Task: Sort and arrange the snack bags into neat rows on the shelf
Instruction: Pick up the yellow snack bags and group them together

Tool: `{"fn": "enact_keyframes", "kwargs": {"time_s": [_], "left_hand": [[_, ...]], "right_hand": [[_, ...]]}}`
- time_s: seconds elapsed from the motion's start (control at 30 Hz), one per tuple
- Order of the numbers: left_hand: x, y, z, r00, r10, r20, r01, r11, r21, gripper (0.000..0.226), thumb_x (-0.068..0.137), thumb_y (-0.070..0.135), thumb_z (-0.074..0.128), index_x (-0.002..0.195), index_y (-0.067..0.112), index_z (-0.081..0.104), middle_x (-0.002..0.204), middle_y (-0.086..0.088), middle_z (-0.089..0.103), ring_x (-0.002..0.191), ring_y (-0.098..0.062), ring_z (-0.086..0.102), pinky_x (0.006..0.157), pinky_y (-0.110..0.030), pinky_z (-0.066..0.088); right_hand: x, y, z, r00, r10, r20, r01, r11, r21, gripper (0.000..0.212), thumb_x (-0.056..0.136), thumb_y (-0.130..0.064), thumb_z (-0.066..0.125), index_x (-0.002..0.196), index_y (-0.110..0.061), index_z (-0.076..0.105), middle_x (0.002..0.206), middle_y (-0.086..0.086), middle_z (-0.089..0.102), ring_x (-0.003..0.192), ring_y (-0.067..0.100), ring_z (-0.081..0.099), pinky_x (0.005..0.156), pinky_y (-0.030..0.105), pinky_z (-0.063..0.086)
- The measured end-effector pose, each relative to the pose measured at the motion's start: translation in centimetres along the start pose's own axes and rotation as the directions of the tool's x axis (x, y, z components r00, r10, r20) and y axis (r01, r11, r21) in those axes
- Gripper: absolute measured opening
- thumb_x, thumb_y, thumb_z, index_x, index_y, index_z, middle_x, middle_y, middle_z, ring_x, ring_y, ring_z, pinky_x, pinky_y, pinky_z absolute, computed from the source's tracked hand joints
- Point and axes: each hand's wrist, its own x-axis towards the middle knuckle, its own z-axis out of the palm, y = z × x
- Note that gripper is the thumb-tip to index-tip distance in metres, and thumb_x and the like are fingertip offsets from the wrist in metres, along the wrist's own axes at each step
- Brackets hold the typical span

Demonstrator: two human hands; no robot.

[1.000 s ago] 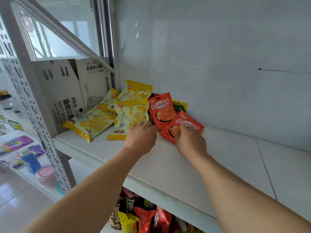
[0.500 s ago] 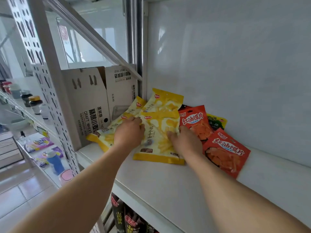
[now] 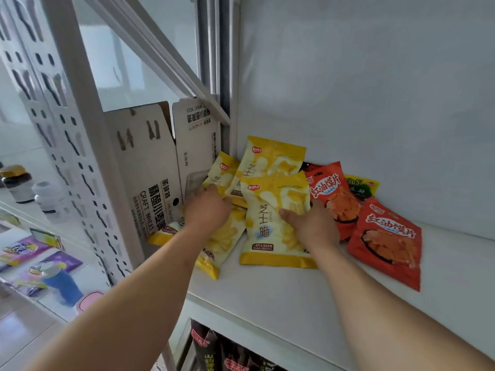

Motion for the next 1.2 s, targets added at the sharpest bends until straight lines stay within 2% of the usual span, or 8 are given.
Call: {"fn": "enact_keyframes", "kwargs": {"time_s": [0.27, 0.43, 0.7, 0.77, 0.9, 0.97, 1.1, 1.2], "left_hand": [[0.6, -1.6, -2.6, 0.968, 0.030, 0.247, -0.054, 0.995, 0.089, 0.061, 0.084, 0.053, 0.041, 0.135, 0.021, 0.052, 0.133, -0.008, 0.059, 0.117, -0.034, 0.056, 0.102, -0.046, 0.046], [-1.0, -2.4, -3.1, 0.945, -0.032, 0.326, -0.026, 0.985, 0.172, 0.061, 0.099, 0.055, 0.045, 0.136, 0.006, 0.053, 0.131, -0.013, 0.059, 0.117, -0.030, 0.056, 0.087, -0.032, 0.043], [-3.1, -3.3, -3.8, 0.974, -0.111, 0.199, 0.077, 0.982, 0.171, 0.083, 0.073, 0.086, 0.052, 0.120, 0.018, 0.059, 0.102, 0.000, 0.065, 0.097, -0.023, 0.063, 0.082, -0.035, 0.053], [-3.2, -3.3, -4.1, 0.967, -0.115, 0.227, 0.106, 0.993, 0.054, 0.072, 0.076, 0.079, 0.059, 0.108, 0.015, 0.061, 0.088, 0.001, 0.063, 0.088, -0.022, 0.063, 0.079, -0.033, 0.053], [-3.5, -3.9, -4.5, 0.932, -0.127, 0.340, 0.237, 0.923, -0.304, 0.039, 0.075, 0.047, 0.084, 0.089, 0.016, 0.064, 0.098, -0.004, 0.071, 0.094, -0.025, 0.068, 0.093, -0.039, 0.055], [-4.1, -4.1, -4.8, 0.911, -0.146, 0.386, 0.318, 0.845, -0.430, 0.038, 0.070, 0.035, 0.090, 0.095, 0.014, 0.069, 0.097, -0.010, 0.076, 0.090, -0.031, 0.073, 0.090, -0.046, 0.059], [-5.4, -3.6, -5.4, 0.869, -0.141, 0.474, 0.425, 0.704, -0.569, 0.035, 0.078, 0.013, 0.084, 0.108, 0.007, 0.066, 0.096, -0.018, 0.077, 0.090, -0.038, 0.075, 0.087, -0.053, 0.059], [-6.3, -3.6, -5.5, 0.863, -0.166, 0.477, 0.461, 0.644, -0.610, 0.034, 0.081, 0.006, 0.080, 0.111, 0.005, 0.066, 0.096, -0.021, 0.076, 0.089, -0.040, 0.074, 0.084, -0.055, 0.059]], "right_hand": [[-1.3, 0.7, -0.8, 0.995, 0.070, -0.077, -0.068, 0.997, 0.034, 0.087, 0.072, -0.077, 0.061, 0.127, -0.009, 0.054, 0.125, 0.007, 0.063, 0.113, 0.031, 0.060, 0.086, 0.043, 0.052], [-2.8, 1.4, -0.7, 0.986, 0.167, -0.012, -0.168, 0.983, -0.078, 0.086, 0.064, -0.085, 0.052, 0.115, -0.016, 0.061, 0.110, 0.003, 0.067, 0.099, 0.029, 0.065, 0.081, 0.042, 0.054], [-2.7, 1.5, -1.9, 0.982, 0.183, 0.037, -0.182, 0.983, -0.033, 0.081, 0.074, -0.072, 0.066, 0.123, -0.009, 0.051, 0.117, 0.008, 0.065, 0.106, 0.032, 0.063, 0.076, 0.040, 0.050], [-2.6, 1.5, -2.1, 0.984, 0.173, 0.046, -0.173, 0.985, -0.019, 0.089, 0.070, -0.075, 0.066, 0.125, -0.007, 0.050, 0.117, 0.009, 0.066, 0.104, 0.033, 0.064, 0.078, 0.042, 0.052], [-2.6, 1.9, -2.6, 0.985, 0.151, 0.079, -0.155, 0.986, 0.055, 0.088, 0.069, -0.074, 0.067, 0.125, -0.006, 0.053, 0.115, 0.009, 0.068, 0.102, 0.033, 0.066, 0.080, 0.041, 0.053], [-2.6, 2.1, -2.9, 0.986, 0.135, 0.098, -0.146, 0.983, 0.115, 0.078, 0.076, -0.061, 0.073, 0.127, -0.007, 0.051, 0.119, 0.008, 0.066, 0.106, 0.033, 0.064, 0.084, 0.040, 0.051], [-2.3, 2.5, -3.2, 0.984, 0.111, 0.141, -0.143, 0.959, 0.244, 0.086, 0.073, -0.055, 0.079, 0.137, -0.005, 0.048, 0.132, 0.011, 0.061, 0.117, 0.033, 0.060, 0.095, 0.043, 0.051], [-1.9, 2.5, -3.7, 0.968, 0.126, 0.215, -0.201, 0.905, 0.374, 0.074, 0.074, -0.045, 0.083, 0.131, -0.006, 0.056, 0.123, 0.008, 0.065, 0.108, 0.028, 0.063, 0.083, 0.034, 0.048]]}}
